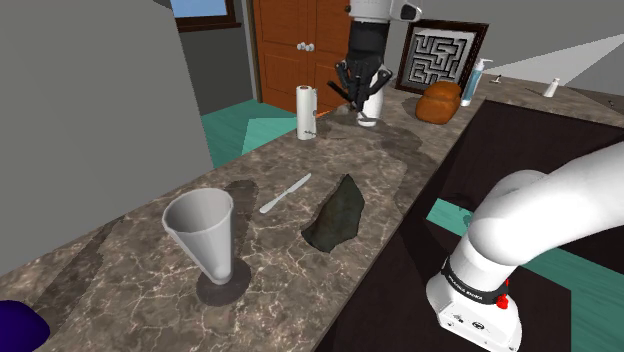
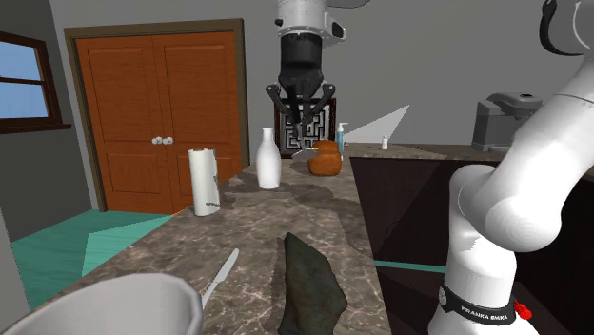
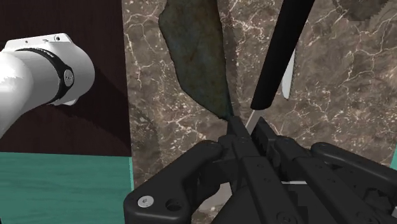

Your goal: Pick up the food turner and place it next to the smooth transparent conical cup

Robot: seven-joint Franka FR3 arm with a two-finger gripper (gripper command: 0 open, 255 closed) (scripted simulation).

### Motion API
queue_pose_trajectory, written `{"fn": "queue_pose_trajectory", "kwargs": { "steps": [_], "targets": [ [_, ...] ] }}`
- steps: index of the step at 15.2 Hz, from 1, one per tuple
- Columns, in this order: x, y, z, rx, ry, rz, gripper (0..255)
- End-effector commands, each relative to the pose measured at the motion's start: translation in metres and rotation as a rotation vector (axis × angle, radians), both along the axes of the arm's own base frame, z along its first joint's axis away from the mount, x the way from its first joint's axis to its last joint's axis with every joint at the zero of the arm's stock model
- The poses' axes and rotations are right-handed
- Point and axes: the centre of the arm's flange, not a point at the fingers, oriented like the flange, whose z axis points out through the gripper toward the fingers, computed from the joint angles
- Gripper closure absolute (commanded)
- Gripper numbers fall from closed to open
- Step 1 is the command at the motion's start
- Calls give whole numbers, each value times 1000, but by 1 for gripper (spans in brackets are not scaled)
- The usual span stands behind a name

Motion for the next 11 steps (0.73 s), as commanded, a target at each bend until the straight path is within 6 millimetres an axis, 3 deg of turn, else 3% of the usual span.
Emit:
{"fn": "queue_pose_trajectory", "kwargs": {
  "steps": [1,11],
  "targets": [
    [-10,23,4,0,0,-1,255],
    [-69,141,4,0,0,-1,255]
  ]
}}
